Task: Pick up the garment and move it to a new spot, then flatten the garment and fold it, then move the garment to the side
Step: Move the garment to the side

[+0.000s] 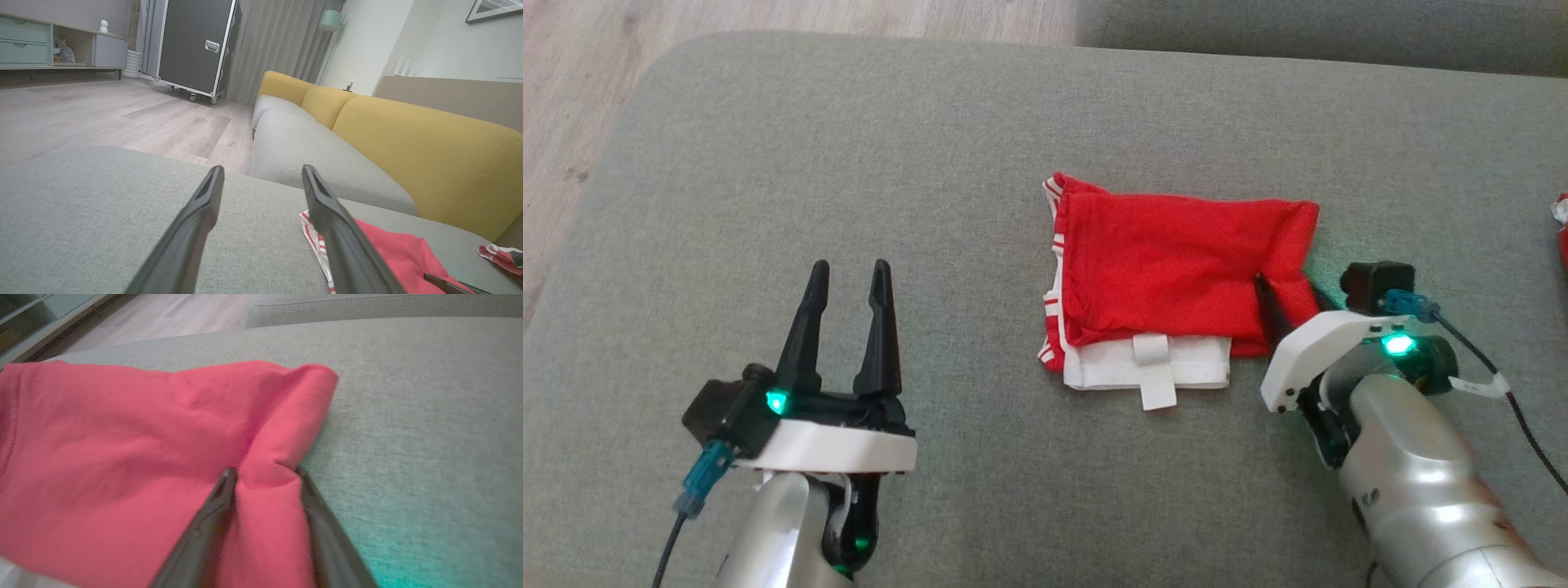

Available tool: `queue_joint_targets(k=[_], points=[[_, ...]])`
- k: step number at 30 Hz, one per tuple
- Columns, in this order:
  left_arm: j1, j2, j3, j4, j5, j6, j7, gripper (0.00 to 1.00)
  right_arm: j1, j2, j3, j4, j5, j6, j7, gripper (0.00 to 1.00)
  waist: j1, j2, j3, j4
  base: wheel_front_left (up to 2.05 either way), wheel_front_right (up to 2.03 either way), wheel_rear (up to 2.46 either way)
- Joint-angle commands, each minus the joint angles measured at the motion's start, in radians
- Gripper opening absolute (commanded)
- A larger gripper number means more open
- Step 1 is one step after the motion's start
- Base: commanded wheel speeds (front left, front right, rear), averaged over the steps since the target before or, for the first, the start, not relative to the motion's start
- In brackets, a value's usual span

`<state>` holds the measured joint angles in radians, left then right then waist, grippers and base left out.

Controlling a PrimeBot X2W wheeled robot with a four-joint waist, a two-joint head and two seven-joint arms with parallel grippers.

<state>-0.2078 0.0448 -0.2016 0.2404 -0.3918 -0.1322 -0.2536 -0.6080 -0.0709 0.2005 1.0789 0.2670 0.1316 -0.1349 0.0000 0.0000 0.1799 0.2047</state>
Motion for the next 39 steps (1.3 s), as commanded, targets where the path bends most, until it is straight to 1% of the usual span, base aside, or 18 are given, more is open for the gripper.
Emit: queue_joint_targets(k=[1, 3, 5, 6, 8, 12, 15, 21, 22, 26, 30, 34, 39], points=[[-0.039, 0.005, 0.028, -0.028, -0.003, 0.002, -0.008, 1.00, -0.010, 0.021, 0.048, 0.013, -0.001, -0.001, -0.004, 0.00, 0.0000, 0.0000, -0.004, -0.002, 0.00, 0.00, 0.00], [-0.037, 0.005, 0.036, -0.032, 0.000, 0.002, -0.008, 1.00, -0.025, 0.021, 0.053, 0.034, -0.016, -0.001, -0.039, 0.00, 0.0000, 0.0000, -0.010, -0.010, 0.00, 0.00, 0.00], [-0.035, 0.005, 0.041, -0.042, 0.002, 0.002, -0.008, 1.00, -0.045, 0.021, 0.053, 0.053, -0.058, -0.001, -0.073, 0.00, 0.0000, 0.0000, -0.015, -0.023, 0.00, 0.00, 0.00], [-0.033, 0.005, 0.042, -0.049, 0.003, 0.002, -0.008, 1.00, -0.063, 0.019, 0.047, 0.063, -0.115, -0.001, -0.099, 0.00, 0.0000, 0.0000, -0.024, -0.038, 0.00, 0.00, 0.00], [-0.030, 0.005, 0.038, -0.052, 0.002, 0.002, -0.008, 1.00, -0.075, 0.010, 0.036, 0.056, -0.168, -0.001, -0.115, 0.00, 0.0000, 0.0000, -0.033, -0.056, 0.00, 0.00, 0.00], [-0.026, 0.005, 0.027, -0.056, 0.000, 0.002, -0.008, 1.00, -0.077, -0.013, 0.010, 0.005, -0.259, -0.001, -0.125, 0.00, 0.0000, 0.0000, -0.052, -0.100, 0.00, 0.00, 0.00], [-0.024, 0.005, 0.013, -0.061, -0.001, 0.002, -0.008, 1.00, -0.071, -0.040, 0.001, -0.058, -0.311, -0.001, -0.126, 0.00, 0.0000, 0.0000, -0.057, -0.137, 0.00, 0.00, 0.00], [-0.037, 0.005, -0.003, -0.069, -0.001, 0.002, -0.008, 1.00, -0.065, -0.132, 0.012, -0.155, -0.355, -0.001, -0.127, 0.00, 0.0000, 0.0000, -0.048, -0.198, 0.00, 0.00, 0.00], [-0.037, 0.005, -0.003, -0.069, -0.001, 0.002, -0.008, 1.00, -0.065, -0.132, 0.012, -0.155, -0.355, -0.001, -0.127, 0.00, 0.0000, 0.0000, -0.048, -0.198, 0.00, 0.00, 0.00], [-0.050, 0.005, -0.003, -0.074, 0.005, 0.002, -0.008, 1.00, -0.091, -0.216, 0.032, -0.187, -0.338, -0.001, -0.101, 0.00, 0.0000, 0.0000, -0.023, -0.231, 0.00, 0.00, 0.00], [-0.073, 0.005, -0.003, -0.077, 0.011, 0.002, -0.008, 1.00, -0.124, -0.323, 0.040, -0.213, -0.305, -0.001, -0.060, 0.00, 0.0000, 0.0000, 0.011, -0.248, 0.00, 0.00, 0.00], [-0.096, 0.005, -0.008, -0.077, 0.010, 0.002, -0.008, 1.00, -0.148, -0.429, 0.027, -0.221, -0.282, -0.001, -0.020, 0.00, 0.0000, 0.0000, 0.051, -0.253, 0.00, 0.00, 0.00], [-0.125, 0.005, -0.023, -0.073, 0.010, 0.002, -0.008, 1.00, -0.160, -0.529, -0.001, -0.192, -0.278, -0.001, 0.029, 0.00, 0.0000, 0.0000, 0.094, -0.245, 0.00, 0.00, 0.00]])
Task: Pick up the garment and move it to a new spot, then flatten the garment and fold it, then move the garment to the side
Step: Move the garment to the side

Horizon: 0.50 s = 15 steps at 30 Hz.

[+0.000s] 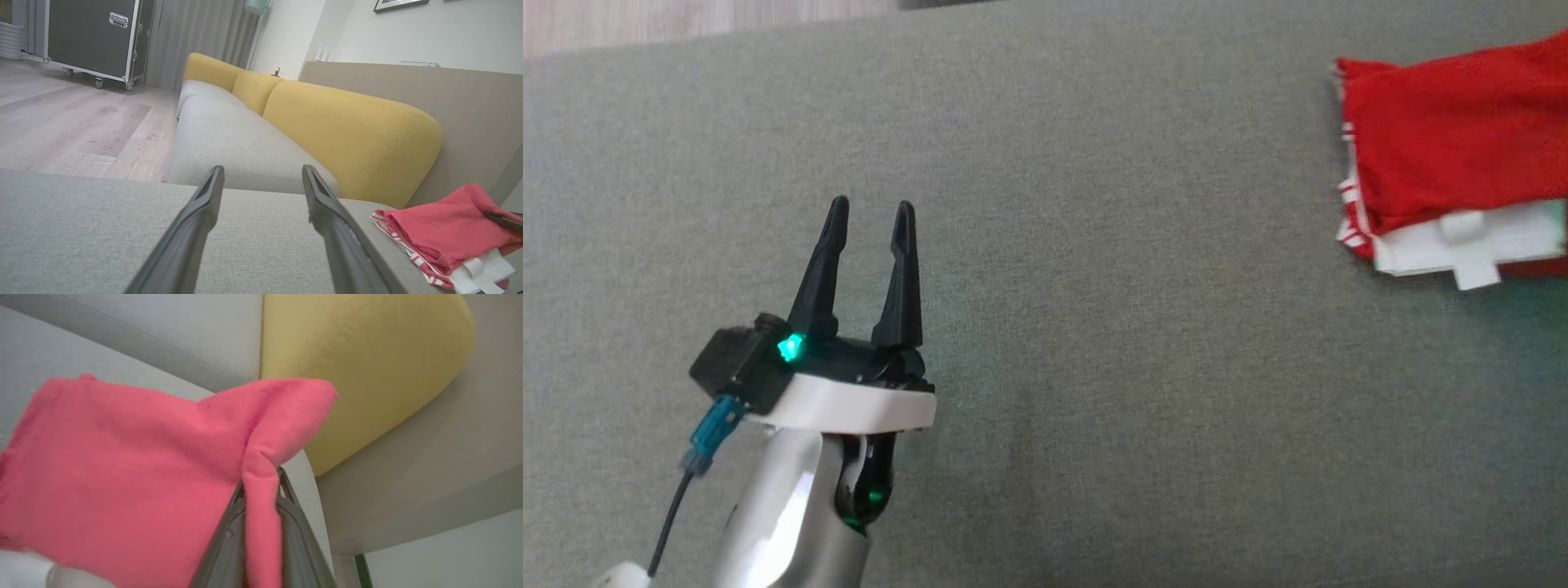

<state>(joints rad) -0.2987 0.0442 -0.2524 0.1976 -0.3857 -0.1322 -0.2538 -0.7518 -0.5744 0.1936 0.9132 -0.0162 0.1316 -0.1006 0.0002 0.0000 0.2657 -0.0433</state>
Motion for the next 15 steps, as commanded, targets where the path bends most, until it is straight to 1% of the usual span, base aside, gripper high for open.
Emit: queue_joint_targets(k=[1, 7, 13, 14, 15], points=[[-0.038, 0.006, 0.028, -0.029, 0.004, 0.002, -0.008, 1.00, -0.017, -0.039, 0.000, -0.019, 0.001, -0.001, 0.003, 0.00, -0.0002, 0.0000, 0.015, 0.005, 0.00, 0.00, 0.00], [-0.058, 0.006, 0.022, -0.024, 0.005, 0.002, -0.008, 1.00, -0.022, -0.078, -0.056, 0.015, -0.039, -0.001, 0.025, 0.00, -0.0002, 0.0000, 0.047, 0.015, 0.00, 0.00, 0.00], [-0.074, 0.006, 0.026, -0.019, 0.012, 0.002, -0.008, 1.00, -0.022, -0.075, -0.118, 0.036, -0.106, -0.001, 0.019, 0.00, -0.0002, 0.0000, 0.071, 0.022, 0.00, 0.00, 0.00], [-0.077, 0.006, 0.027, -0.018, 0.013, 0.002, -0.008, 1.00, -0.022, -0.072, -0.132, 0.037, -0.117, -0.001, 0.016, 0.42, -0.0002, 0.0000, 0.073, 0.023, 0.00, 0.00, 0.00], [-0.079, 0.006, 0.028, -0.016, 0.014, 0.002, -0.008, 1.00, -0.023, -0.067, -0.151, 0.036, -0.126, -0.001, 0.010, 1.00, -0.0002, 0.0000, 0.075, 0.023, 0.00, 0.00, 0.00]])
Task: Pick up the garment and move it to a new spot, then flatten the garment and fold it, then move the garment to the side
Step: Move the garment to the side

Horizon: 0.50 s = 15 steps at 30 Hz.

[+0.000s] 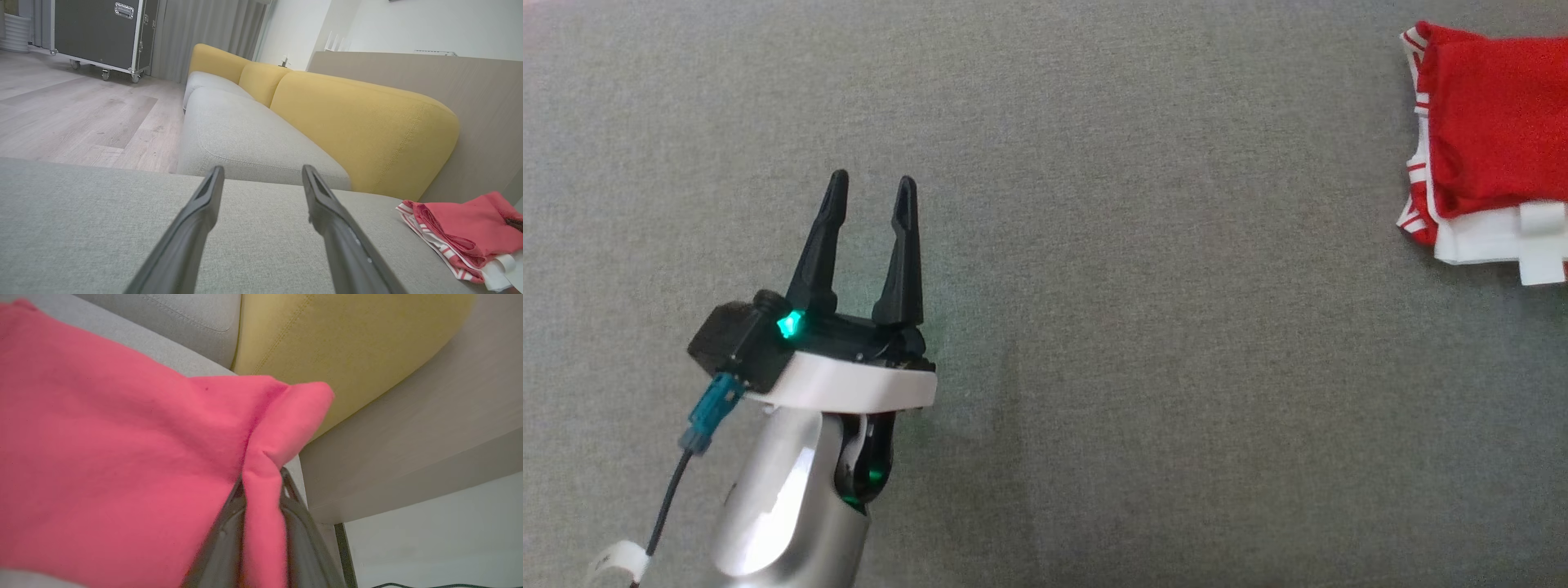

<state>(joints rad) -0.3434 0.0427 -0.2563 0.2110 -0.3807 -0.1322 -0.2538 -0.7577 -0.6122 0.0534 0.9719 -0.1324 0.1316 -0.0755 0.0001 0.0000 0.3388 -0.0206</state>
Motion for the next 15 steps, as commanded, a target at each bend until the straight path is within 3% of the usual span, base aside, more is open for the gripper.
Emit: queue_joint_targets(k=[1, 15], points=[[-0.036, 0.008, 0.033, -0.028, 0.009, 0.002, -0.008, 1.00, -0.018, -0.019, -0.031, -0.024, -0.016, -0.001, -0.021, 1.00, -0.0001, 0.0000, 0.001, 0.000, 0.00, 0.00, 0.00], [0.013, 0.008, 0.083, -0.021, 0.016, 0.002, -0.008, 1.00, 0.007, 0.192, -0.124, -0.164, -0.097, -0.001, -0.101, 1.00, -0.0001, 0.0000, -0.139, -0.027, 0.00, 0.00, 0.00]])
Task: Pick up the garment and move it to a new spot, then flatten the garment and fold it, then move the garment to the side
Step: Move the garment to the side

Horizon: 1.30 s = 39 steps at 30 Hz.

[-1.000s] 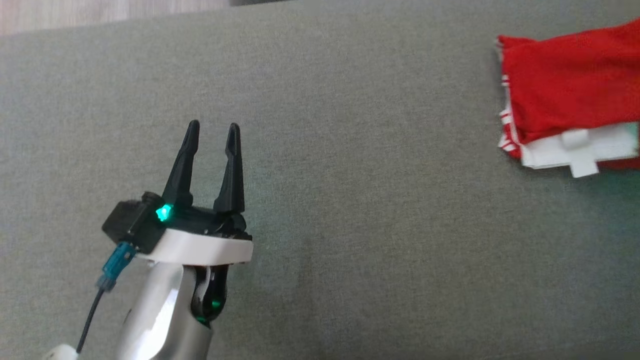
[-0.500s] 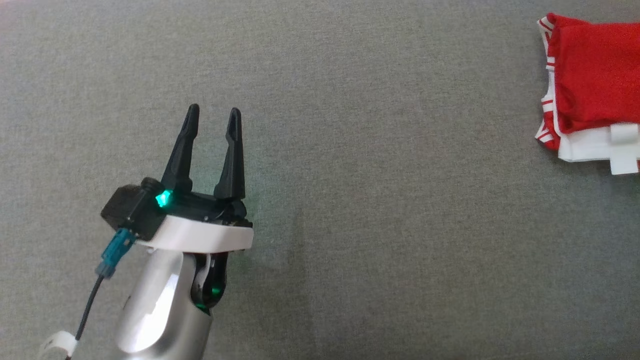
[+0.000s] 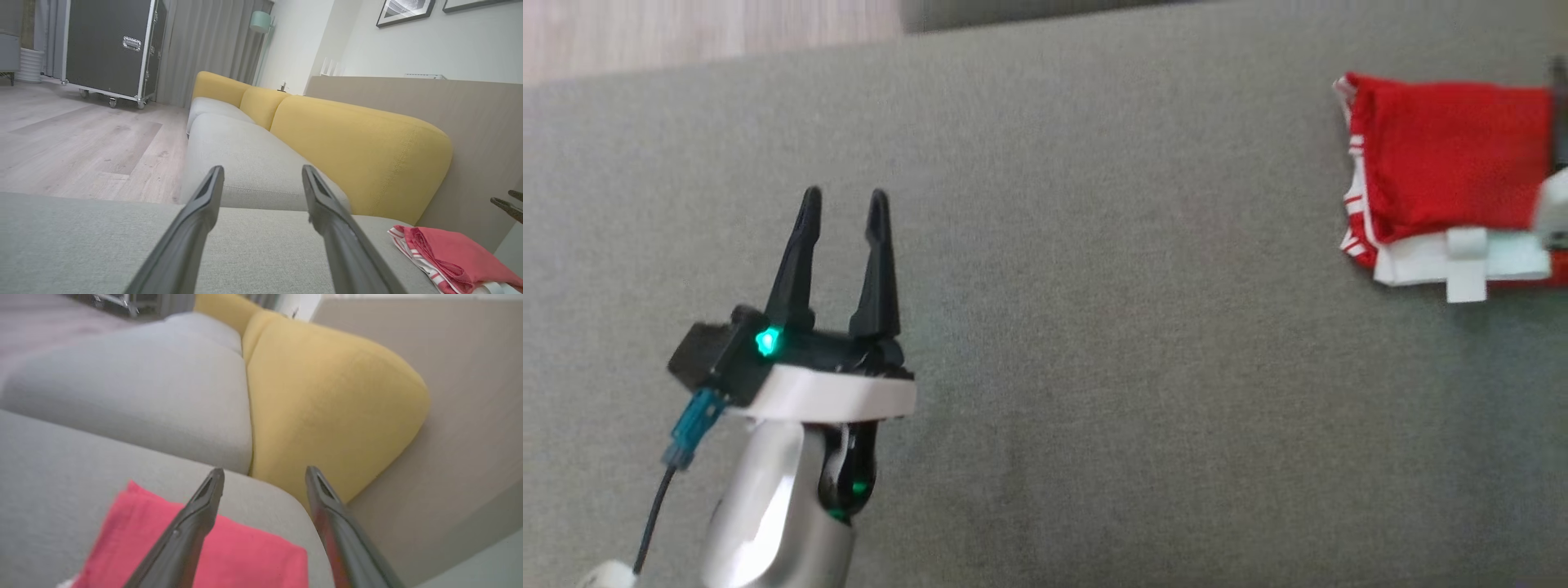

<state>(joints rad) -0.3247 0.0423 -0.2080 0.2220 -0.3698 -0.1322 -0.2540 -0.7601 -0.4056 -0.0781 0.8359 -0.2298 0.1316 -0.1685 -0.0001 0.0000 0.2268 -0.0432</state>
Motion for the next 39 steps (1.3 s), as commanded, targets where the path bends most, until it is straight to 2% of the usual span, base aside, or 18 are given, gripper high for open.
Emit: queue_joint_targets(k=[1, 12, 18, 24, 28, 39], points=[[0.002, 0.008, 0.040, -0.033, 0.006, 0.002, -0.008, 1.00, 0.016, 0.007, 0.010, -0.043, 0.007, -0.001, -0.016, 1.00, 0.0001, 0.0000, -0.040, -0.005, 0.00, 0.00, 0.00], [0.095, 0.008, 0.114, -0.022, -0.002, 0.002, -0.008, 1.00, 0.139, 0.249, 0.034, -0.240, 0.190, -0.001, -0.066, 1.00, 0.0001, 0.0000, -0.163, 0.022, 0.00, 0.00, 0.00], [0.153, 0.008, 0.130, -0.014, -0.003, 0.002, -0.008, 1.00, 0.268, 0.339, 0.036, -0.340, 0.263, -0.001, -0.084, 1.00, 0.0001, 0.0000, -0.211, 0.037, 0.00, 0.00, 0.00], [0.192, 0.008, 0.129, 0.024, -0.006, 0.002, -0.008, 1.00, 0.410, 0.355, 0.066, -0.354, 0.332, -0.001, -0.092, 1.00, 0.0001, 0.0000, -0.227, 0.045, 0.00, 0.00, 0.00], [0.210, 0.008, 0.140, 0.034, -0.031, 0.002, -0.008, 1.00, 0.502, 0.355, 0.088, -0.408, 0.371, -0.001, -0.093, 1.00, 0.0001, 0.0000, -0.227, 0.049, 0.00, 0.00, 0.00], [0.223, 0.008, 0.159, 0.028, -0.017, 0.023, -0.008, 1.00, 0.530, 0.355, 0.115, -0.444, 0.366, -0.001, -0.093, 1.00, 0.0001, 0.0000, -0.229, 0.047, 0.00, 0.00, 0.00]])
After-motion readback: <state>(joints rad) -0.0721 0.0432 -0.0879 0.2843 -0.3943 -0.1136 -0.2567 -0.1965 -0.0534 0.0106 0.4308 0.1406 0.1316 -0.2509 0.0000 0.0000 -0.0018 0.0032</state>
